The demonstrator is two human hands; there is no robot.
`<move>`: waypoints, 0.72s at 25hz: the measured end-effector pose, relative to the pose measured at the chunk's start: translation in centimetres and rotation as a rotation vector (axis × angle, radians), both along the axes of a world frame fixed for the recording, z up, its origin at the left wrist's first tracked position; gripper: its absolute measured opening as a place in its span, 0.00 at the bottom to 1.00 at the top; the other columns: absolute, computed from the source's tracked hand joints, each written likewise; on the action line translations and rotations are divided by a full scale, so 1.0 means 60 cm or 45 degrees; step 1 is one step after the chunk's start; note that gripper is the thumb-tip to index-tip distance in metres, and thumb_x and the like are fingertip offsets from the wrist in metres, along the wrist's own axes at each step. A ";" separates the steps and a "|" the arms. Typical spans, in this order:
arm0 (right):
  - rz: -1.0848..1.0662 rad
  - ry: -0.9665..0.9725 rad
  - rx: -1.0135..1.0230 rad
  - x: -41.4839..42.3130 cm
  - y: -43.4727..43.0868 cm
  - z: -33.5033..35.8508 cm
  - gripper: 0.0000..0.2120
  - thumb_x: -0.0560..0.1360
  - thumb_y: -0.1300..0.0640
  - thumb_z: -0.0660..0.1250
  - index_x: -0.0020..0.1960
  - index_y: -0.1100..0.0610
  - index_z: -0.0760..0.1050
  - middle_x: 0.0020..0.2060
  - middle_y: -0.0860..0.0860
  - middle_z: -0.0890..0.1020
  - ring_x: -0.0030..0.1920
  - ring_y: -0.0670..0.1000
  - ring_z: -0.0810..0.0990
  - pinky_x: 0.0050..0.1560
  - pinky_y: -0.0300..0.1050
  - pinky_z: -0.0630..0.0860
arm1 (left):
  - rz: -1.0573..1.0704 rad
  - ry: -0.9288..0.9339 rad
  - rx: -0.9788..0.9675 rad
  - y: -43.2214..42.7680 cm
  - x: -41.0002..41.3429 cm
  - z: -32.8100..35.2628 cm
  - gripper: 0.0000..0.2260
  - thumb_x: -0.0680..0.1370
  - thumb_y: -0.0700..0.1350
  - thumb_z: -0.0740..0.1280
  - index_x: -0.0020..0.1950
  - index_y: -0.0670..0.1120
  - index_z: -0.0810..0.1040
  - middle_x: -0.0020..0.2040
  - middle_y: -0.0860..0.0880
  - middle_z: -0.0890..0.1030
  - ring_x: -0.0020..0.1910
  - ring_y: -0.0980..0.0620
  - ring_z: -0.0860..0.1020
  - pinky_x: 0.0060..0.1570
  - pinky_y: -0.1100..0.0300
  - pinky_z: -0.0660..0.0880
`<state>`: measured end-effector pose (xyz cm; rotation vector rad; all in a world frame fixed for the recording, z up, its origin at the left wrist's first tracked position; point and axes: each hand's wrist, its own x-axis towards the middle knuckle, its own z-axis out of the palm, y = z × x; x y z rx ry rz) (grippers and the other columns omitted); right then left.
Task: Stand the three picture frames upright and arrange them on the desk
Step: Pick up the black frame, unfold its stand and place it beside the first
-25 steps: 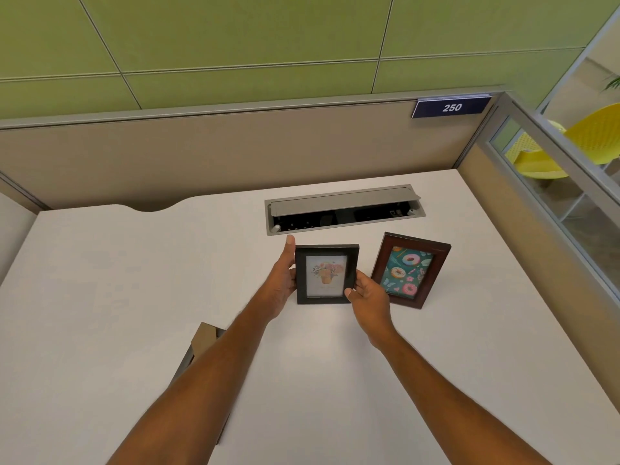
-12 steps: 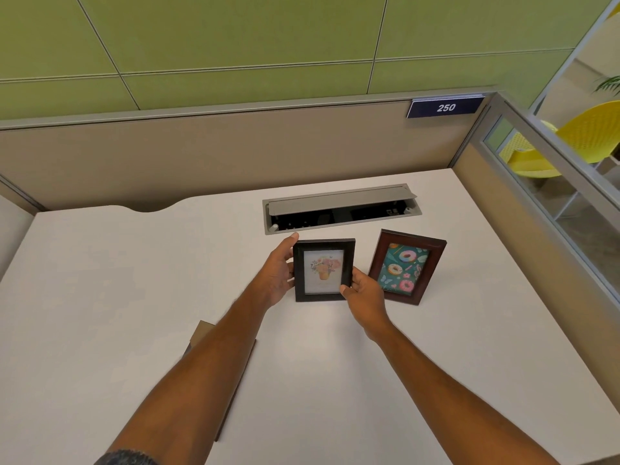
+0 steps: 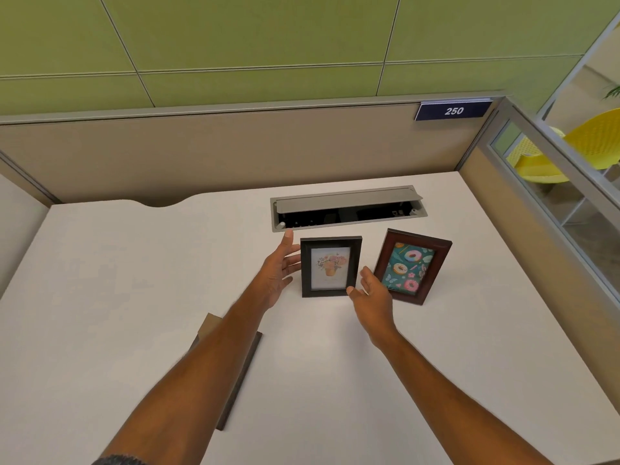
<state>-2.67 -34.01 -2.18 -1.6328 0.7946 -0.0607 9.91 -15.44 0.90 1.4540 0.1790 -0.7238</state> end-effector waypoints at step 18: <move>0.757 0.075 -0.099 -0.038 0.256 -0.010 0.30 0.80 0.60 0.76 0.79 0.51 0.72 0.79 0.51 0.74 0.77 0.55 0.74 0.71 0.46 0.74 | 0.468 -0.118 0.290 0.353 -0.195 0.007 0.38 0.69 0.79 0.69 0.67 0.54 0.84 0.66 0.53 0.87 0.67 0.52 0.83 0.71 0.46 0.74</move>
